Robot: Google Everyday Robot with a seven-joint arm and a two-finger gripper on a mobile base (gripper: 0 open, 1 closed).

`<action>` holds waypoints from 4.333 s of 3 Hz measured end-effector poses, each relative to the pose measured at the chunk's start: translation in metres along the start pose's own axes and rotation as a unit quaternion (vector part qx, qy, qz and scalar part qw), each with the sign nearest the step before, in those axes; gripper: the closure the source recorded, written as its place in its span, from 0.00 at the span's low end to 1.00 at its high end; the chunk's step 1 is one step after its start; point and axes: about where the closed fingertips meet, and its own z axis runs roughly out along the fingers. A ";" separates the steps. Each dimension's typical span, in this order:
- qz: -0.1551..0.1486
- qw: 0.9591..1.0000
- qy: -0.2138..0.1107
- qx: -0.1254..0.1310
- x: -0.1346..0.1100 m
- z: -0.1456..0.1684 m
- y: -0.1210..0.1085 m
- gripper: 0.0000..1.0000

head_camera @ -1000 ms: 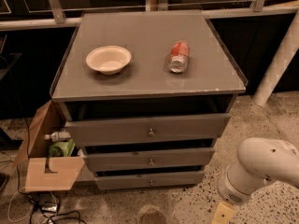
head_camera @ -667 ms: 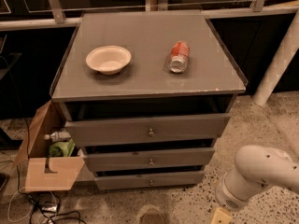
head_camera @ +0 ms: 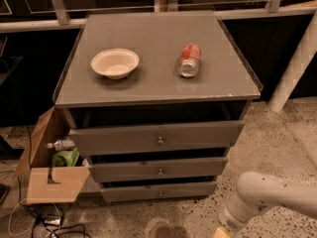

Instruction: Open bottom drawer

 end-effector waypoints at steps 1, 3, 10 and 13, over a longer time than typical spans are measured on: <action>0.002 1.000 -0.001 -0.004 0.001 0.005 0.001 0.00; -0.008 0.998 -0.058 0.005 -0.012 0.018 -0.014 0.00; -0.003 0.992 -0.126 0.016 -0.034 0.095 -0.083 0.00; 0.022 0.986 -0.162 0.043 -0.059 0.150 -0.139 0.00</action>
Offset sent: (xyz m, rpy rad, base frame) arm -0.0069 0.0034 -0.0276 0.0925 -0.0142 -0.0374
